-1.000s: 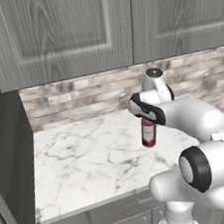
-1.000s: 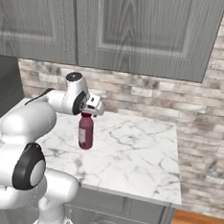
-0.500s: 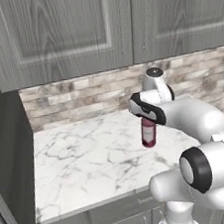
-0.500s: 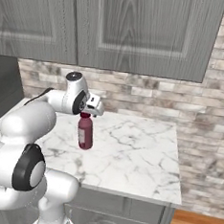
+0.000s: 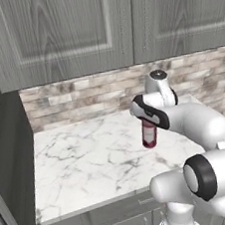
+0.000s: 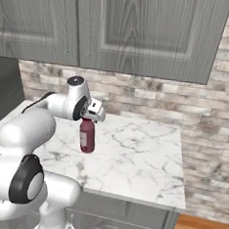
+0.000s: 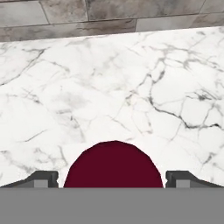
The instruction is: Place the drinks on the dining counter in a tight cluster.
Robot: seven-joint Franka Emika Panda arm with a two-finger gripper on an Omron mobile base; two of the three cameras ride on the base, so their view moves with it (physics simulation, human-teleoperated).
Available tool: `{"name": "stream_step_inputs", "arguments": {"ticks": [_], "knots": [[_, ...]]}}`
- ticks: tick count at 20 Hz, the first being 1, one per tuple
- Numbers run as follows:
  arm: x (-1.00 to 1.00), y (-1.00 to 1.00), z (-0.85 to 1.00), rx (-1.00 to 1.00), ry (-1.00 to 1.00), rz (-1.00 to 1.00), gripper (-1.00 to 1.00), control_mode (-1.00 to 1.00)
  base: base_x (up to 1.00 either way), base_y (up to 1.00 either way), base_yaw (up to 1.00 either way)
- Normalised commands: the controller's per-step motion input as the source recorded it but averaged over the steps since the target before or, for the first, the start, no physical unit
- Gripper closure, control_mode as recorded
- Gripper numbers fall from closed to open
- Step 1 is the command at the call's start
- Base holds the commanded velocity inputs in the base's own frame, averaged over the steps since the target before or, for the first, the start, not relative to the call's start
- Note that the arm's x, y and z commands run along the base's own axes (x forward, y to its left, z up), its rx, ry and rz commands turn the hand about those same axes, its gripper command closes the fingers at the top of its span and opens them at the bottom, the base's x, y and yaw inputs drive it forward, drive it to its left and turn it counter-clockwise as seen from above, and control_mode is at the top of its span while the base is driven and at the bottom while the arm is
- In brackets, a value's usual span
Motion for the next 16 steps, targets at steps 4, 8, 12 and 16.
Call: {"name": "stream_step_inputs", "arguments": {"ticks": [4,8,12,16], "knots": [[0.0,0.0,-0.14,0.0,0.0,0.0,1.0,-1.0,0.0,0.0,0.0],[0.0,0.0,-0.01,0.0,0.0,0.0,1.0,-1.0,0.0,0.0,0.0],[-0.15,0.0,0.0,0.0,-0.01,0.0,1.0,-1.0,0.0,0.0,0.0],[-0.79,0.0,0.07,0.04,-0.14,0.0,1.0,-1.0,0.0,0.0,0.0]]}}
